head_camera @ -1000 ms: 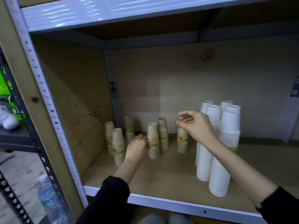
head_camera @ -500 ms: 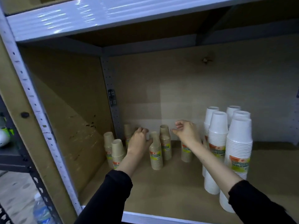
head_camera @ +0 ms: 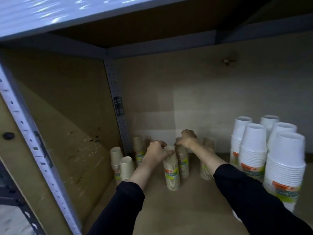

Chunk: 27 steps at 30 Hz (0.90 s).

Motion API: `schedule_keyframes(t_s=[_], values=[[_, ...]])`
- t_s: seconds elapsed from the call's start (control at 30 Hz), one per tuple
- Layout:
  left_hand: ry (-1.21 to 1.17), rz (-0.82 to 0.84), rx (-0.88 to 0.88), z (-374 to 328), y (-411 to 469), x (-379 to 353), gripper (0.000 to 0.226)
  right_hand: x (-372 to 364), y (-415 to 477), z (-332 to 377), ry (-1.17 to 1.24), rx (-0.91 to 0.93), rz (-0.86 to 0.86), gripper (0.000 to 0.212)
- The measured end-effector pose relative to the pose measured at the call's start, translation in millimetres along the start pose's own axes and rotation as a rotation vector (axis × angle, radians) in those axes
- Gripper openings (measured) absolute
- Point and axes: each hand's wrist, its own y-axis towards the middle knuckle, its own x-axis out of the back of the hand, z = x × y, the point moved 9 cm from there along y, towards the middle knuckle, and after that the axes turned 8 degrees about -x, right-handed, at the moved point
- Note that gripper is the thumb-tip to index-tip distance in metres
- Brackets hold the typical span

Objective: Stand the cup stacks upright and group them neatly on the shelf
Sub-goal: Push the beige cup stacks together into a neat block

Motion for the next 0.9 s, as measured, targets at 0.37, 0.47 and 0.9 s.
schedule_keyframes(t_s=[0.37,0.47,0.9], values=[[-0.014,-0.047,0.0,0.3,-3.4,19.3,0.045,21.2,-22.5,-25.1,0.119,-0.037,-0.062,0.034],[-0.025,-0.055,-0.019,-5.7,-8.4,23.1,0.043,29.6,-37.8,-30.3,0.095,-0.025,-0.06,0.039],[-0.028,0.015,-0.051,-20.9,-25.9,8.5,0.043,24.5,-65.0,-36.3,0.023,0.008,-0.043,0.044]])
